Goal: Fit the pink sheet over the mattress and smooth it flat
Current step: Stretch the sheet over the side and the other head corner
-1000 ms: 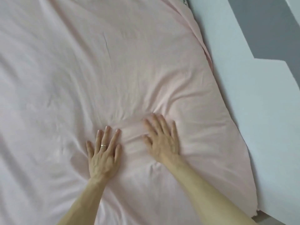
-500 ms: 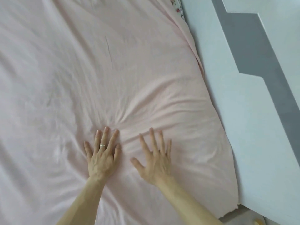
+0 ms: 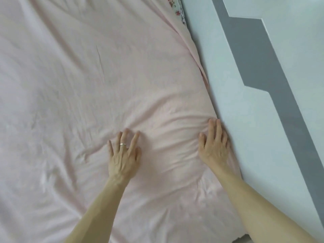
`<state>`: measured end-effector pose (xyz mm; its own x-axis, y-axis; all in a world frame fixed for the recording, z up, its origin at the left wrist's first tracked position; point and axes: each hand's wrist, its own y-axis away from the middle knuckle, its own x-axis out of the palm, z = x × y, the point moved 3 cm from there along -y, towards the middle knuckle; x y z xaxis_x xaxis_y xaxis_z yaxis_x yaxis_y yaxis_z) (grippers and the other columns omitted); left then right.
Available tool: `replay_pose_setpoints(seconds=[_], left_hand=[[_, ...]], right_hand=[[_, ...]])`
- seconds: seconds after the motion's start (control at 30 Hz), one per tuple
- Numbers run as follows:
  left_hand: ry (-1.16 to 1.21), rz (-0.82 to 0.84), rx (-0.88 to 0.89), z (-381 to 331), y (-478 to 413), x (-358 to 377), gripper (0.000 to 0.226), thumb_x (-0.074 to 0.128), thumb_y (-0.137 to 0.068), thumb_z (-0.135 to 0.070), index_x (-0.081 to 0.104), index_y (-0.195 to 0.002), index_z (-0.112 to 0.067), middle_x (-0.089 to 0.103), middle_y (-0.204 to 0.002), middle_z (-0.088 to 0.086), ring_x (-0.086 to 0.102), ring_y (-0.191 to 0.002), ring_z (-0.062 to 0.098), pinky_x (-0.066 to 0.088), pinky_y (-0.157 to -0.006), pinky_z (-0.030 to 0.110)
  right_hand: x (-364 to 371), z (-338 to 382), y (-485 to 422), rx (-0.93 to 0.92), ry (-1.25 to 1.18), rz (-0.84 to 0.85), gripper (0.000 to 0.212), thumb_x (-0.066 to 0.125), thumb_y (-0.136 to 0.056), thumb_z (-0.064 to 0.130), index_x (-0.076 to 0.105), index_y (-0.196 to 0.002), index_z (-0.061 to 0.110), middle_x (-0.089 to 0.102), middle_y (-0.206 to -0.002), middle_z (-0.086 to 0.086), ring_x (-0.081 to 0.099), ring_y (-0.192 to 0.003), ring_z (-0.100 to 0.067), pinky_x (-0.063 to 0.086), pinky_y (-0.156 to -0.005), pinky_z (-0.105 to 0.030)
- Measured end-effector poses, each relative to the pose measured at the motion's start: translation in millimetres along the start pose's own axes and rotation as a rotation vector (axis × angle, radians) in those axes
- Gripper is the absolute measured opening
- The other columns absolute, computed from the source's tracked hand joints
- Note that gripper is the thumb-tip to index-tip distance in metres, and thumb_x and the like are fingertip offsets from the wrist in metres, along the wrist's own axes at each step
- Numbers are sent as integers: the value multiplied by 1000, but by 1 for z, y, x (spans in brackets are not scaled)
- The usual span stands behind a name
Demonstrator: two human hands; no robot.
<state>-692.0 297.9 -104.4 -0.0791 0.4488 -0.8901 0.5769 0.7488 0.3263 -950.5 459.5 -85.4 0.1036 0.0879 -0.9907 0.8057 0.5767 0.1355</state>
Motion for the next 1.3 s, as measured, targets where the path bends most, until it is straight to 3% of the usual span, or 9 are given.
replay_pose_setpoints(seconds=[0.1, 0.4, 0.5, 0.6, 0.77, 0.9, 1.07, 1.2, 1.3], left_hand=[[-21, 80, 96, -43, -49, -15, 54, 35, -99, -36, 24, -152, -38, 21, -162, -1, 14, -151, 24, 11, -119, 53], [12, 136, 58, -102, -184, -55, 59, 33, -101, -46, 3, -151, -51, 2, -164, -12, 5, -151, 16, 10, -121, 45], [10, 99, 33, -107, -242, -69, 57, 29, -101, -51, 0, -150, -53, -2, -164, -13, -2, -152, 16, 6, -121, 48], [-35, 138, -47, -100, -275, -64, 60, 13, -96, -64, -20, -145, -56, -26, -158, -19, -24, -147, 11, -8, -119, 55], [-85, 94, -112, -94, -297, -46, 67, -14, -72, -73, -41, -130, -51, -48, -140, -24, -40, -136, 8, -16, -115, 59], [-105, 143, -113, -92, -298, -45, 63, -17, -73, -72, -49, -123, -51, -56, -134, -23, -44, -135, 11, -18, -114, 59], [-106, 162, -122, -92, -297, -47, 62, -1, -89, -70, -40, -132, -50, -51, -138, -22, -41, -138, 12, -19, -113, 59], [-102, 156, -120, -90, -295, -46, 62, 0, -91, -70, -36, -136, -49, -48, -142, -21, -42, -138, 11, -21, -113, 58], [-82, 148, -119, -88, -296, -43, 61, -8, -85, -71, -41, -131, -50, -49, -142, -22, -42, -138, 11, -22, -113, 58]], right_hand=[[-12, 18, -43, 81, -129, -2, 67, 40, -94, 45, 34, -150, 7, 47, -146, -17, 50, -124, -36, 45, -97, -48], [-53, 84, -190, -155, -271, -71, 63, 60, -86, 35, 46, -144, 14, 46, -149, -7, 48, -131, -32, 44, -101, -44], [-65, 105, -242, -184, -375, -36, 66, 54, -93, 37, 32, -152, 15, 35, -157, -7, 37, -140, -29, 35, -111, -42], [-66, 124, -291, -171, -558, 89, 67, 45, -99, 40, 21, -155, 14, 28, -160, -7, 27, -146, -23, 21, -117, -32], [-81, 155, -360, -5, -729, 222, 37, 31, -104, 24, 53, -123, 2, 59, -126, -19, 54, -118, -36, 42, -92, -38], [-81, 167, -359, 84, -640, 15, 24, 43, -98, 27, 47, -114, 10, 57, -118, -16, 59, -103, -38, 46, -76, -41], [-61, 182, -346, -242, -346, -332, 32, 61, -83, 39, 59, -95, 10, 58, -98, -14, 54, -87, -38, 44, -71, -42], [-67, 187, -340, -238, -203, -82, 64, 43, -89, 64, 65, -103, 6, 68, -96, -18, 58, -94, -39, 45, -80, -41], [-84, 187, -347, -213, -130, 65, 41, 50, -94, 47, 62, -111, 12, 68, -108, -12, 61, -106, -33, 43, -72, -36]])
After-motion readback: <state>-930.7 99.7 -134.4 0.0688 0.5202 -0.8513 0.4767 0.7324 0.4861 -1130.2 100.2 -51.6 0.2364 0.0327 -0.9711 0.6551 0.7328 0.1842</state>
